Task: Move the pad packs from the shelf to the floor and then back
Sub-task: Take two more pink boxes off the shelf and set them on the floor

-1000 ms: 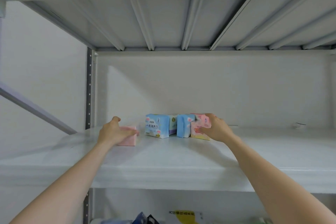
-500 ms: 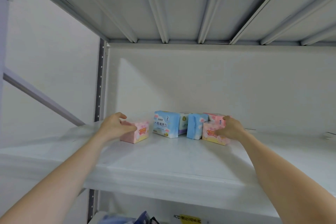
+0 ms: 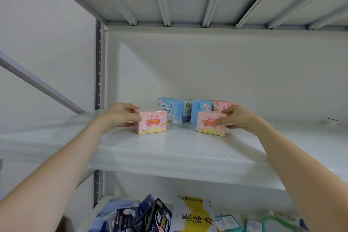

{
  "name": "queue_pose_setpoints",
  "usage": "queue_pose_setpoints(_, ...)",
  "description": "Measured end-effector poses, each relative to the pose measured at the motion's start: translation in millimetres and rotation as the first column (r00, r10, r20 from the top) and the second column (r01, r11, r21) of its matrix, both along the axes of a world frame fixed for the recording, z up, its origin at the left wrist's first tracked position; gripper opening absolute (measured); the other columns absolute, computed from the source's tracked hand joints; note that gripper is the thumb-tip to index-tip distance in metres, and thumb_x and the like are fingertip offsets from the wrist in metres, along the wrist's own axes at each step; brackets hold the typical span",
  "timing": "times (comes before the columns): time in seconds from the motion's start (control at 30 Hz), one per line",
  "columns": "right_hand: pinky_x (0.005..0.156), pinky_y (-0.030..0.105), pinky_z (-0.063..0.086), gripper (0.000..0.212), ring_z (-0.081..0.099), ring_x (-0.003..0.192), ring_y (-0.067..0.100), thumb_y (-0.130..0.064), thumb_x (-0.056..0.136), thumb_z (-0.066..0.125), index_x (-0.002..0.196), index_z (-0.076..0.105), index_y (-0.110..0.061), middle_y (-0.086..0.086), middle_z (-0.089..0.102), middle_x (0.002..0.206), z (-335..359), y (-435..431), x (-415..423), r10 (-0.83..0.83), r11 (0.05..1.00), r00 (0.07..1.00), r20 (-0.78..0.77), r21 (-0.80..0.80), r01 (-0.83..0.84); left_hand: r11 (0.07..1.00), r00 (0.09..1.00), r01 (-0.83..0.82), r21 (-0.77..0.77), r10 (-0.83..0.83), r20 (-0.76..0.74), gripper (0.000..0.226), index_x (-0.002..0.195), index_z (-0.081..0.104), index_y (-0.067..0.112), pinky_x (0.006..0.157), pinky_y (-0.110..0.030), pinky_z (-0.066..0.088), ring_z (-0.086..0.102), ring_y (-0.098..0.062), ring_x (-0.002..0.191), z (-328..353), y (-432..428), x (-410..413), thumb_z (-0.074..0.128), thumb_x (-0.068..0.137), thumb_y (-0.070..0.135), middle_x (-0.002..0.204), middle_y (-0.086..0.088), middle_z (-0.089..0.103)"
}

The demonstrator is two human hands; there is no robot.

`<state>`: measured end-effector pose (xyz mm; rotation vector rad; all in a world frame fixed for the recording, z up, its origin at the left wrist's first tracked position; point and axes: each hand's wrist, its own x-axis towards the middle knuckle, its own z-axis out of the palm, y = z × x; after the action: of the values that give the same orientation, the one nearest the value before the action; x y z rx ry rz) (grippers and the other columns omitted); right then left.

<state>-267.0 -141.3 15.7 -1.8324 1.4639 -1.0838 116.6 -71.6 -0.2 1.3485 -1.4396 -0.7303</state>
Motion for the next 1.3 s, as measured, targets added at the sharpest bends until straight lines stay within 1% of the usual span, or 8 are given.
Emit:
queue_pose_setpoints(0.13, 0.072, 0.025, 0.058, 0.046, 0.072, 0.086, 0.014, -0.017, 0.061, 0.09, 0.096, 0.06, -0.012, 0.001, 0.074, 0.095, -2.3, 20.7, 3.9, 0.11, 0.992, 0.993, 0.052, 0.049, -0.113, 0.986, 0.987, 0.16, 0.046, -0.159, -0.022, 0.042, 0.121, 0.061, 0.008, 0.082, -0.027, 0.054, 0.064, -0.02, 0.106, 0.6, 9.2, -4.0, 0.065, 0.082, -0.007, 0.123, -0.015, 0.065)
queue_pose_setpoints(0.23, 0.072, 0.026, 0.059, 0.046, 0.073, 0.084, 0.013, -0.018, 0.061, 0.09, 0.096, 0.061, -0.016, 0.0, 0.075, 0.093, -6.1, 35.7, 7.8, 0.132, 0.99, 0.989, 0.074, 0.032, -0.134, 0.969, 0.971, 0.238, 0.062, -0.235, -0.046, 0.042, 0.121, 0.061, 0.008, 0.09, -0.034, 0.052, 0.063, -0.025, 0.113, -0.2, 15.5, -3.2, 0.066, 0.082, -0.008, 0.123, -0.015, 0.066)
queue_pose_setpoints(0.4, 0.069, 0.028, 0.059, 0.046, 0.073, 0.08, 0.015, -0.017, 0.065, 0.088, 0.1, 0.058, -0.016, 0.002, 0.071, 0.093, -13.5, 63.6, 12.6, 0.101, 0.995, 0.984, 0.144, -0.023, -0.099, 0.969, 0.966, 0.248, 0.017, -0.246, -0.081, 0.038, 0.114, 0.064, 0.01, 0.098, -0.042, 0.05, 0.064, -0.026, 0.111, -5.3, 25.4, -1.4, 0.067, 0.08, -0.008, 0.114, -0.013, 0.07)
queue_pose_setpoints(0.57, 0.078, 0.035, 0.06, 0.042, 0.073, 0.085, 0.019, -0.016, 0.071, 0.085, 0.105, 0.063, -0.005, 0.006, 0.076, 0.09, -20.0, 93.2, 19.8, 0.056, 0.998, 0.971, 0.231, -0.052, -0.045, 0.958, 0.944, 0.281, -0.06, -0.287, -0.164, 0.036, 0.111, 0.063, 0.008, 0.081, -0.034, 0.058, 0.065, -0.024, 0.102, -9.1, 35.7, -1.7, 0.064, 0.081, -0.011, 0.109, -0.015, 0.067)
queue_pose_setpoints(0.83, 0.079, 0.038, 0.06, 0.045, 0.072, 0.092, 0.024, -0.016, 0.07, 0.085, 0.107, 0.063, -0.004, 0.012, 0.074, 0.099, -30.8, 143.3, 22.5, -0.013, 0.993, 0.926, 0.376, -0.101, 0.055, 0.941, 0.918, 0.304, -0.145, -0.331, -0.22, 0.042, 0.125, 0.054, 0.002, 0.078, -0.031, 0.06, 0.065, -0.022, 0.102, -5.2, 58.2, -11.9, 0.062, 0.084, -0.007, 0.111, -0.013, 0.065)
queue_pose_setpoints(0.93, 0.083, 0.041, 0.059, 0.043, 0.071, 0.094, 0.027, -0.018, 0.069, 0.086, 0.104, 0.065, -0.005, 0.014, 0.073, 0.102, -35.6, 165.0, 19.2, -0.043, 0.989, 0.915, 0.4, -0.114, 0.096, 0.937, 0.91, 0.31, -0.163, -0.342, -0.235, 0.039, 0.119, 0.056, 0.007, 0.072, -0.027, 0.06, 0.065, -0.02, 0.099, -4.9, 77.1, -18.7, 0.063, 0.083, -0.007, 0.112, -0.014, 0.062)
queue_pose_setpoints(1.13, 0.07, 0.031, 0.061, 0.042, 0.074, 0.078, 0.015, -0.021, 0.071, 0.085, 0.102, 0.063, -0.002, 0.007, 0.075, 0.09, -42.9, 216.3, 3.7, -0.03, 0.98, 0.898, 0.438, -0.164, 0.112, 0.927, 0.904, 0.327, -0.183, -0.364, -0.226, 0.04, 0.108, 0.058, 0.013, 0.072, -0.024, 0.058, 0.065, -0.019, 0.097, -16.1, 134.3, -38.7, 0.069, 0.076, -0.008, 0.104, -0.011, 0.063)
queue_pose_setpoints(1.3, 0.066, 0.026, 0.06, 0.036, 0.074, 0.077, 0.013, -0.021, 0.072, 0.084, 0.096, 0.063, -0.006, 0.007, 0.074, 0.09, -53.0, 259.2, -18.0, -0.012, 0.977, 0.899, 0.438, -0.188, 0.104, 0.933, 0.885, 0.314, -0.176, -0.354, -0.302, 0.047, 0.103, 0.058, 0.014, 0.069, -0.023, 0.057, 0.07, -0.013, 0.088, -37.0, 190.5, -65.5, 0.071, 0.059, 0.006, 0.1, -0.007, 0.07)
